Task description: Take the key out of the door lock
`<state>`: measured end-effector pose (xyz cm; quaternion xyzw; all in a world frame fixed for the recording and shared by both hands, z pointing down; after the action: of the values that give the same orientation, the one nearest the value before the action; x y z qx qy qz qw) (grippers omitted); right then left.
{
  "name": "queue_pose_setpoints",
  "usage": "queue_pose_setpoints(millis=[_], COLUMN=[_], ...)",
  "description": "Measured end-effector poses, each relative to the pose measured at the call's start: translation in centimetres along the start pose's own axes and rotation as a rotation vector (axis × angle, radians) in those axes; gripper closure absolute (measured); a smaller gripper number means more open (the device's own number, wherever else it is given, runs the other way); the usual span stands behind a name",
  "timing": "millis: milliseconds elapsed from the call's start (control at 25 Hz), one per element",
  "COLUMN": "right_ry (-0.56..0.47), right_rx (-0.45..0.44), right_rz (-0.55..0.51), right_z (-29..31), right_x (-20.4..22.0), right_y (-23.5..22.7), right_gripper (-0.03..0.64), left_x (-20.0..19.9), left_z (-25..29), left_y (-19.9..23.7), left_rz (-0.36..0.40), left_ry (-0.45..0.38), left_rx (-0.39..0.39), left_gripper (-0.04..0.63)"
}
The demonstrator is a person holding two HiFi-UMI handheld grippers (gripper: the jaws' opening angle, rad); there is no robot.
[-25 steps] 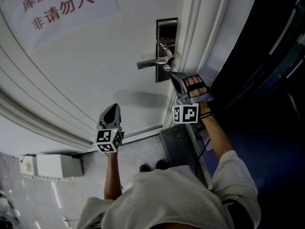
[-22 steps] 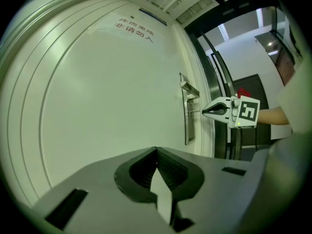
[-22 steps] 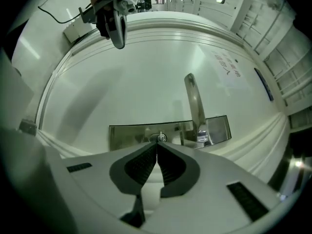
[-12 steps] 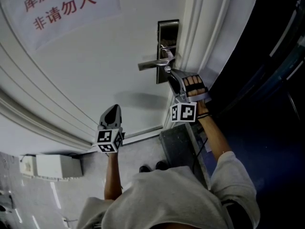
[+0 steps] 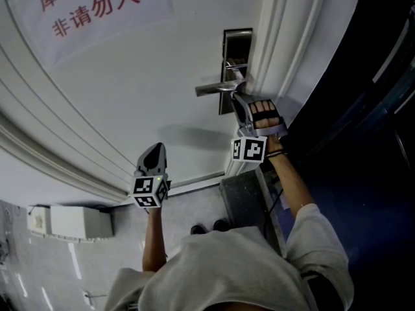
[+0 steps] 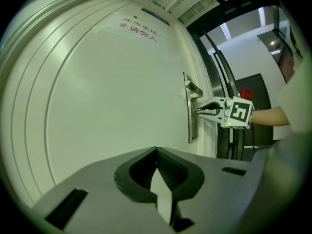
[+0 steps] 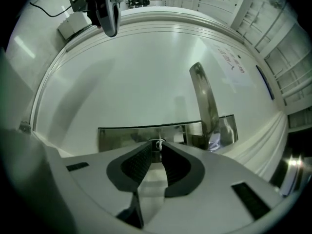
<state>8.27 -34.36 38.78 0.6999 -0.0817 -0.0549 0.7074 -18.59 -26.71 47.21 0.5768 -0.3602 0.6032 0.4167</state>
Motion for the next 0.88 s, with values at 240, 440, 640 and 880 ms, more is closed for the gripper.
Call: queue_pose_setpoints(millis=[240, 440, 640, 880], right_ry=[0.006, 0.011, 0.009, 0.011], right_rx=[0.044, 0.056, 0.054, 0.036], right_rz=[-0.021, -0.016, -0.007, 0.003], right_z=[0.44, 0.45, 0.47, 0.33], right_x=[-0.06, -0.12, -0.05, -0.04], right_y=[-0.25, -0.1, -0.2, -0.32], right_gripper=[0.583, 0.584, 0.586, 0.587], left_x=[-0.04, -0.18, -0.11, -0.16], left_z=[0.18, 0.46, 0.42, 0.21], left_y=[0.21, -0.12, -0.03, -0.6], left_rz=[0.002, 0.003, 0.007, 0.011], left_ry=[-0.002, 0.002, 0.003, 0.007], left_rx=[0.001, 0.014, 0.015, 0.026], left_gripper=[0.578, 0.578, 0.578, 0.578])
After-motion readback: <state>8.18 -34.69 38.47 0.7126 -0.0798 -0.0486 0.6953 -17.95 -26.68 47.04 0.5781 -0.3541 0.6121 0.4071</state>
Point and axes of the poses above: the fingertips, and each gripper's own axes: z forward along the fingers, y to its left, x out of its underside, the point moved 7 cm from there along -z, backward along the fingers
